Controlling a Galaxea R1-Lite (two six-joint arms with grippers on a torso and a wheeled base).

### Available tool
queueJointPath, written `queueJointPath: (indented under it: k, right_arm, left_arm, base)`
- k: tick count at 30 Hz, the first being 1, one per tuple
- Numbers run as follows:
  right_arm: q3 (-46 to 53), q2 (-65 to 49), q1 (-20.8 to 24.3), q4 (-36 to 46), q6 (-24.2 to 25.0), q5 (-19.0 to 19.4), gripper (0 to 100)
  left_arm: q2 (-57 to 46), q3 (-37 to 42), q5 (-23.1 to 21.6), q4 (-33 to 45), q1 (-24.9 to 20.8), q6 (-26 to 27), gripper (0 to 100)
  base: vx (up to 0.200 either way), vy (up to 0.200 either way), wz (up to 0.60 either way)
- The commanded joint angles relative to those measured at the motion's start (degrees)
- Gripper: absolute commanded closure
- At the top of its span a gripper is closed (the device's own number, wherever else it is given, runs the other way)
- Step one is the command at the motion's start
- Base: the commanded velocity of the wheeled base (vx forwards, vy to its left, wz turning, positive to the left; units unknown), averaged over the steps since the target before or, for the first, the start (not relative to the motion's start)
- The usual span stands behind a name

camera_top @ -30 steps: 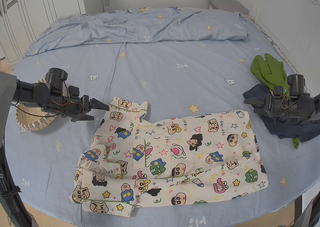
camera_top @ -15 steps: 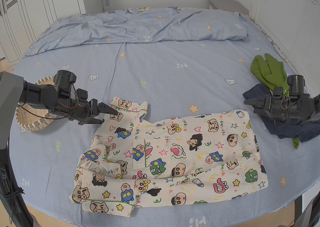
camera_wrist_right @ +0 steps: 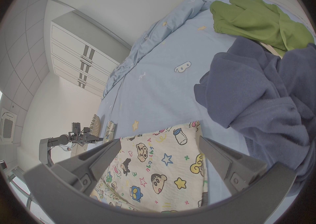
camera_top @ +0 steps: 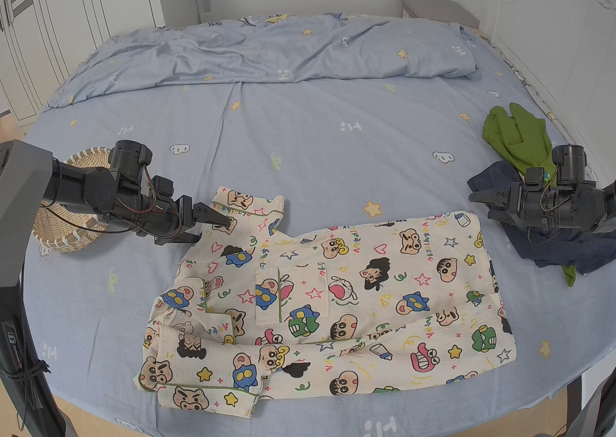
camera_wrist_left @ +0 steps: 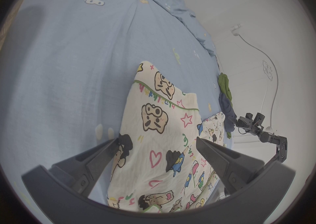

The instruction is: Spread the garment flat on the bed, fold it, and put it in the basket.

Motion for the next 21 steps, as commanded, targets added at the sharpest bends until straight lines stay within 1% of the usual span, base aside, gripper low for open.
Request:
queueJointPath:
  k: [1, 5, 8, 21]
  right_arm:
    - [0.1, 0.1, 0.0, 0.0, 0.0, 0.0, 0]
    - [0.1, 0.1, 0.4, 0.0, -0.3, -0.1, 0]
    - [0.2, 0.1, 0.5, 0.0, -0.3, -0.1, 0]
    - [0.4, 0.1, 0.6, -0.1, -0.4, -0.3, 0]
  left_arm:
    - [0.6, -0.1, 0.2, 0.1, 0.1, 0.0, 0]
    - [0.2, 0.0, 2.0, 0.1, 0.4, 0.1, 0]
    - [0.6, -0.4, 2.5, 0.0, 0.5, 0.1, 0]
    - [0.8, -1.0, 2.4, 0.0, 0.2, -0.3, 0]
  base:
    - [0.0, 0.0, 0.0]
    - [0.0, 0.0, 0.0]
    - [0.0, 0.0, 0.0]
    - [0.0, 0.0, 0.0]
